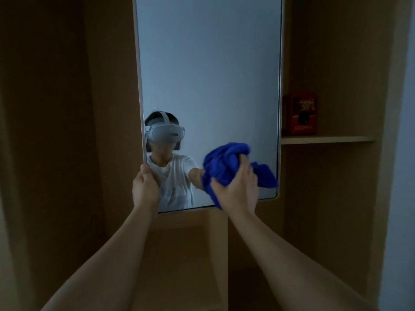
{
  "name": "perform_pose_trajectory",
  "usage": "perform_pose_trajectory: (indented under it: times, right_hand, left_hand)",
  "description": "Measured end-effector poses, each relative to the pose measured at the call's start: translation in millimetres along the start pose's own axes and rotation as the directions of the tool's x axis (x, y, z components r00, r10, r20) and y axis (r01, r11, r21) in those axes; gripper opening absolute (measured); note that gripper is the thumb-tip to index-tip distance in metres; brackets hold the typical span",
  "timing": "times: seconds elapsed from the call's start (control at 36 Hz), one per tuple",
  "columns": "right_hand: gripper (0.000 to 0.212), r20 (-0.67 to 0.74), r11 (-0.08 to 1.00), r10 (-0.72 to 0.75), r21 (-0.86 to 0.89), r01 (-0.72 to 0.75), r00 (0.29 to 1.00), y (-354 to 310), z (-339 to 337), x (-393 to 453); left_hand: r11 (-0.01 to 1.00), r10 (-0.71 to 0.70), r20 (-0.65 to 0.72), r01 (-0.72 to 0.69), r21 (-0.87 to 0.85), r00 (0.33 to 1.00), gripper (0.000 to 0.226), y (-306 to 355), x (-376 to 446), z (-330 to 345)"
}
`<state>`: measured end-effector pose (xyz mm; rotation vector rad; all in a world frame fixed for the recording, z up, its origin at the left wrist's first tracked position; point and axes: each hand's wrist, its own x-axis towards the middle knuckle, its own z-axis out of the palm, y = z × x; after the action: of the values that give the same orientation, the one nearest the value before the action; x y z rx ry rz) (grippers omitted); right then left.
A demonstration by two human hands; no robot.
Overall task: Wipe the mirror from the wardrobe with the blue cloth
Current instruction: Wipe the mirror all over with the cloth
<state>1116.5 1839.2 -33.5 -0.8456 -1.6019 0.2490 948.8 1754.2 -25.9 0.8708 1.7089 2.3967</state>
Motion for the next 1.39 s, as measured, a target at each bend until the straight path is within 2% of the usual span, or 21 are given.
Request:
perform_pose_trajectory:
  times: [0.06,0.11,0.19,0.25,0.31,0.36,0.44,0.56,0.64,0.75,0.86,0.94,1.0,1.06,1.11,1.17,1.22,1.28,1.33,1.39]
  right_hand:
    - [0.083,0.083,0.995,-0.099,-0.020,0.101,0.992,-8,9,-10]
    - [0.076,0.092,0.988,-0.148,-0.025,0.151,0.985,-11,11,-12]
    - [0.074,0.042,0.977,-0.111,-0.178,0.117,0.993,0,3,-4]
    - [0.078,0.050,0.975,0.034,-0.219,-0.022,0.998,15,-5,6]
    - [0.083,0.071,0.961,0.263,-0.103,-0.255,0.962,29,-13,14]
    - [0.086,0.081,0.891,0.445,0.067,-0.450,0.892,41,-18,16]
    - [0.087,0.039,0.825,0.533,0.197,-0.530,0.845,46,-17,14]
    - [0.086,-0.028,0.901,0.403,0.185,-0.392,0.915,33,-12,24]
    - [0.086,-0.057,0.966,0.242,0.112,-0.235,0.969,15,-7,28]
    - [0.082,0.001,1.000,0.021,-0.023,-0.021,1.000,2,8,11]
    - [0.073,0.104,0.988,-0.143,-0.051,0.149,0.984,6,18,-13]
    - [0.061,0.164,0.975,-0.221,0.075,0.211,0.961,13,14,-19]
    - [0.047,0.161,0.950,-0.169,0.291,0.117,0.972,14,4,-17]
    - [0.035,0.222,0.834,0.029,0.532,-0.146,0.975,11,-7,-11]
    - [0.028,0.400,0.531,0.245,0.707,-0.467,0.883,10,-14,-3]
    - [0.031,0.576,0.223,0.300,0.733,-0.643,0.760,13,-20,4]
    - [0.048,0.716,0.024,0.210,0.676,-0.736,0.665,14,-25,7]
    - [0.048,0.798,-0.153,0.074,0.602,-0.784,0.598,12,-27,8]
    - [0.047,0.803,-0.281,-0.042,0.561,-0.779,0.594,11,-25,8]
    - [0.047,0.773,-0.331,-0.099,0.568,-0.753,0.627,8,-20,7]
  left_hand:
    - [0.999,0.025,-0.005,-0.024,0.042,1.000,0.046,1,-2,-1]
    - [0.998,0.026,0.005,-0.026,0.050,1.000,0.046,3,-2,-1]
    - [0.999,0.019,0.012,-0.020,0.049,1.000,0.047,3,-2,-1]
    - [0.999,0.022,0.008,-0.022,0.040,1.000,0.046,2,-2,-1]
    - [0.999,0.021,0.006,-0.021,0.034,1.000,0.046,1,-2,-1]
    - [0.999,0.021,0.003,-0.021,0.040,1.000,0.046,0,-1,0]
    - [0.999,0.021,-0.001,-0.020,0.040,1.000,0.047,0,0,0]
    - [1.000,0.009,0.001,-0.009,0.017,1.000,0.046,-1,0,0]
    - [0.999,0.033,0.005,-0.033,0.017,0.999,0.045,-1,-1,0]
    - [0.999,0.037,0.007,-0.037,0.021,0.999,0.046,0,0,0]
    - [0.997,0.044,0.008,-0.044,0.063,0.999,0.046,-2,2,0]
    - [0.996,0.043,0.031,-0.045,0.071,0.999,0.046,-2,4,1]
    - [0.996,0.065,0.028,-0.067,0.065,0.997,0.047,-3,4,2]
    - [0.997,0.071,0.030,-0.072,0.026,0.997,0.046,-5,5,2]
    - [0.999,0.045,0.024,-0.045,0.009,0.999,0.045,-5,5,1]
    - [1.000,0.000,0.022,0.000,0.011,1.000,0.043,0,4,0]
    - [0.999,-0.047,0.012,0.047,0.026,0.999,0.036,3,3,1]
    - [0.979,0.015,-0.038,-0.007,0.203,0.999,0.022,1,-3,3]
    - [0.866,0.198,-0.176,-0.088,0.493,0.964,0.025,-3,-16,6]
    - [0.805,0.384,-0.245,-0.193,0.561,0.890,0.027,-4,-38,11]
